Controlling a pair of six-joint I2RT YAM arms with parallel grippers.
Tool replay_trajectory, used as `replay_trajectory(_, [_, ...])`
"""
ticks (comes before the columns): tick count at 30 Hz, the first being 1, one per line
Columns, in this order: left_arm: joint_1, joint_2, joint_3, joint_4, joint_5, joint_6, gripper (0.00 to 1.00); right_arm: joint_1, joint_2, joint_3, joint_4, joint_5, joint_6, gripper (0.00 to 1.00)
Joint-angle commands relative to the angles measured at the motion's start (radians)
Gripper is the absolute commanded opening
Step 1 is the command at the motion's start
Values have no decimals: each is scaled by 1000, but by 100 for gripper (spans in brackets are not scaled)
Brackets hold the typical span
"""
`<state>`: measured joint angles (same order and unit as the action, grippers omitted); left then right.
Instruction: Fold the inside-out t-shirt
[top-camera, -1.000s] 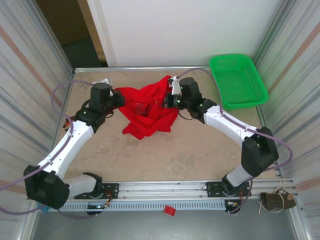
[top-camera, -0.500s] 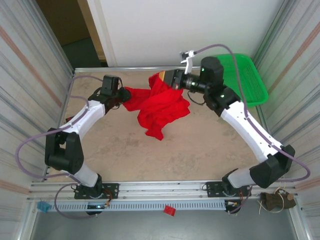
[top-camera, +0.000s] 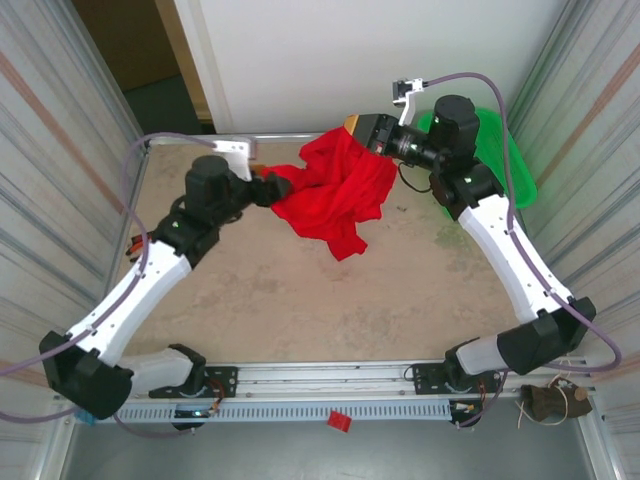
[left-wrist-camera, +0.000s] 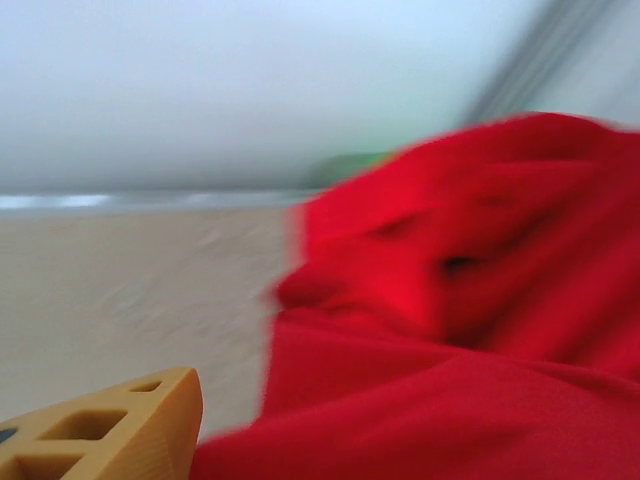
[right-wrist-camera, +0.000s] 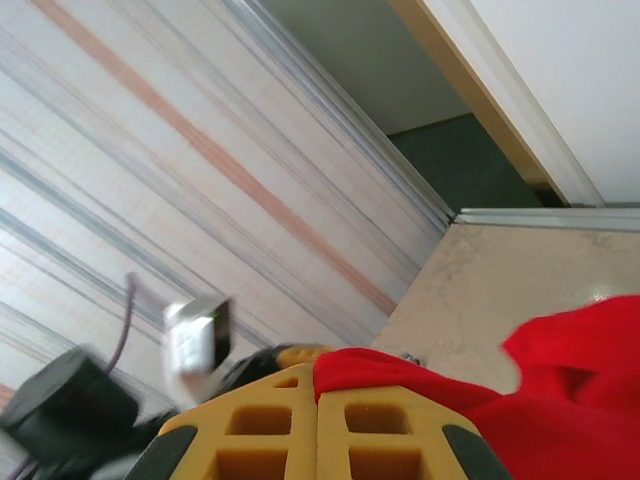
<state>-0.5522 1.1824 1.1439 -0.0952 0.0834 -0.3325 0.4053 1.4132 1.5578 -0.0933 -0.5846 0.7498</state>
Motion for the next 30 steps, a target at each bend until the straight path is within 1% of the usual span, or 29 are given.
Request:
replay_trajectory(1, [-152, 17, -26, 200, -72, 159, 65, 10, 26, 97, 35, 54, 22, 0])
replay_trajectory(3, [-219, 54, 4, 239, -116, 194, 66, 16, 42, 143, 10, 74, 16, 0])
replay_trajectory(5, [-245, 116, 52, 239, -136, 178, 66, 21, 55, 177, 5, 83, 17, 0])
replay_trajectory(7, [-250, 202, 123, 119, -195, 127, 66, 29, 53, 205, 5, 104, 13, 0])
replay_trajectory(8, [-253, 231, 131, 71, -230, 112, 66, 29, 53, 222, 1, 109, 10, 0])
replay_trajectory(10, [-248, 259, 72, 27, -313, 66, 66, 20, 52, 263, -23, 115, 5, 0])
replay_trajectory(12, [-236, 234, -46, 62, -341, 57, 67, 12, 46, 285, -36, 122, -1, 0])
replay_trajectory(15, [-191, 133, -190, 78, -315, 22, 69, -1, 32, 291, -51, 140, -12, 0])
replay_trajectory(18, [-169, -20, -264, 32, -313, 74, 76, -10, 26, 270, -57, 150, -19, 0])
replay_trajectory(20, [-147, -121, -270, -34, -300, 103, 82, -9, 27, 257, -65, 156, -24, 0])
replay_trajectory(22, [-125, -210, -256, -102, -287, 121, 83, -8, 27, 236, -60, 162, -26, 0])
replay_trajectory(24, [-126, -274, -230, -128, -257, 146, 88, -4, 26, 211, -55, 169, -29, 0])
replay_trajectory(27, [-140, -283, -176, -99, -186, 154, 89, 12, 21, 181, -58, 188, -36, 0])
replay_trajectory(30, [-194, -186, -81, -51, -150, 205, 90, 54, 11, 159, -67, 232, -59, 0])
